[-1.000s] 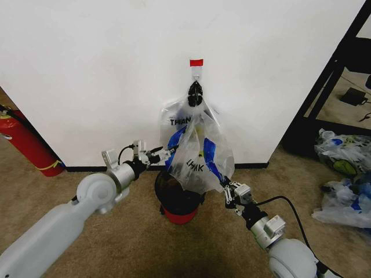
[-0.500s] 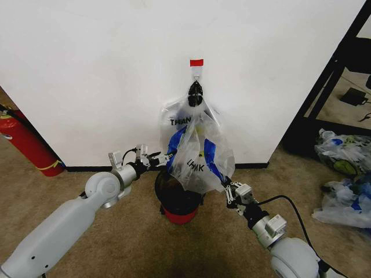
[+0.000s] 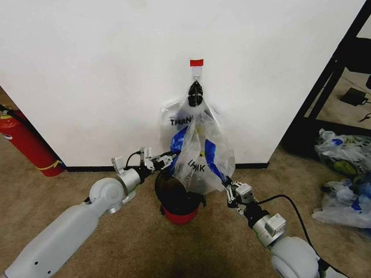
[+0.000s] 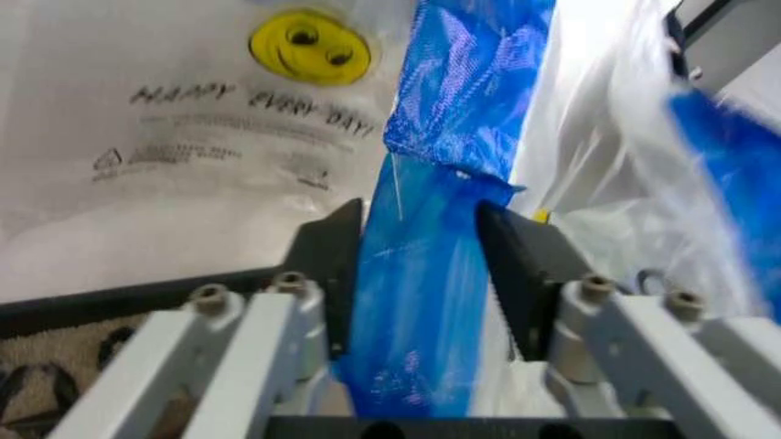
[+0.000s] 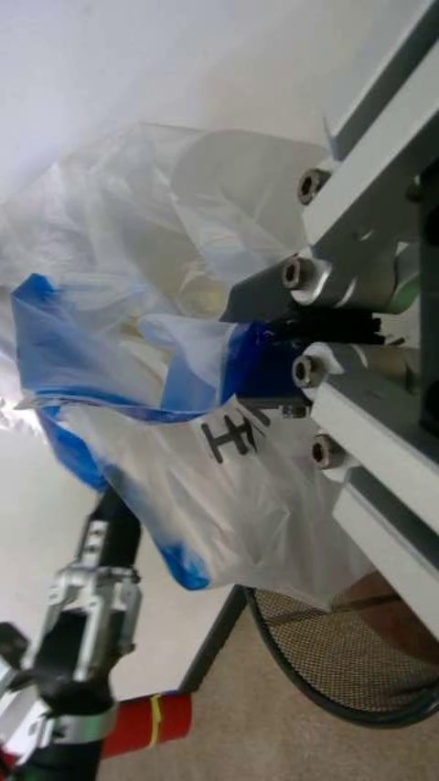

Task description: Pick up the garbage bag from the wall and place it over the trash bin.

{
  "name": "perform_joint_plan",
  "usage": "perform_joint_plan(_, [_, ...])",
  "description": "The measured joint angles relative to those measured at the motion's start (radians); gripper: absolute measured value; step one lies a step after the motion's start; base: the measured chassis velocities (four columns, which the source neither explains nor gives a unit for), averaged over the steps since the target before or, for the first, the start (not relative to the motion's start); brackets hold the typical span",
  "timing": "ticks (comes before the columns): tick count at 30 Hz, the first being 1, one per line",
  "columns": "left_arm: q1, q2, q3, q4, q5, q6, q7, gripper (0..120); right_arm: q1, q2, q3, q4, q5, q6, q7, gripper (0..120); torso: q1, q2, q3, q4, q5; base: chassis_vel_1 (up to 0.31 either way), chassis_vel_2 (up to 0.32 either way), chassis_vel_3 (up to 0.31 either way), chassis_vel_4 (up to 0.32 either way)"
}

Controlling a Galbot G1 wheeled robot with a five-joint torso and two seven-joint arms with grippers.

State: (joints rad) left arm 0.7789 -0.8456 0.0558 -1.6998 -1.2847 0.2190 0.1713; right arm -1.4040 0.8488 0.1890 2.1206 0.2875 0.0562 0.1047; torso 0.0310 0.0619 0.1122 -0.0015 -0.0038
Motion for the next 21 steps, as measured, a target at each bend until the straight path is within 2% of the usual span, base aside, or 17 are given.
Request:
perform_joint_plan(3, [-0.002,-0.016,0.008,0.011,0.020,0.001,-0.001,22,-0.004,-0.006,0.006,0.006,0.002,0.000,0.001,0,0.000,0.000,0.000,0.0000,-0.0001,0.000,0.000,0.000,0.000])
perform_joint_plan(5, [-0.002,-0.021,0.008,0.011,0.022,0.000,-0.002,18,-0.004,-0.008,0.008,0.007,0.003,0.000,0.002,0,0.000,0.000,0.000,0.0000,-0.0001,0.000,0.000,0.000,0.000])
perform_joint_plan(8, [0.002,-0.030,0.008,0.001,0.023,-0.018,-0.011,7,-0.005,-0.009,0.010,0.007,0.004,0.000,0.003,0,0.000,0.000,0.000,-0.0001,0.0000,0.000,0.000,0.000,0.000])
perform_joint_plan(9, [0.006,-0.032,0.008,-0.005,0.024,-0.047,-0.019,0,-0.005,-0.009,0.011,0.007,0.008,0.000,0.003,0,0.000,0.000,0.000,0.0000,-0.0001,0.000,0.000,0.000,0.000])
perform_joint_plan(15, [0.028,-0.025,-0.002,-0.033,0.030,-0.116,-0.051,0,0.001,0.006,0.006,0.007,0.028,-0.005,0.012,0,0.000,0.000,0.000,-0.0001,-0.0002,0.000,0.000,0.000,0.000])
perform_joint_plan(21, [0.087,0.028,-0.051,-0.125,0.017,-0.137,-0.082,0,0.009,0.023,0.004,0.013,0.060,-0.013,0.021,0,0.000,0.000,0.000,0.0003,-0.0001,0.000,0.000,0.000,0.000])
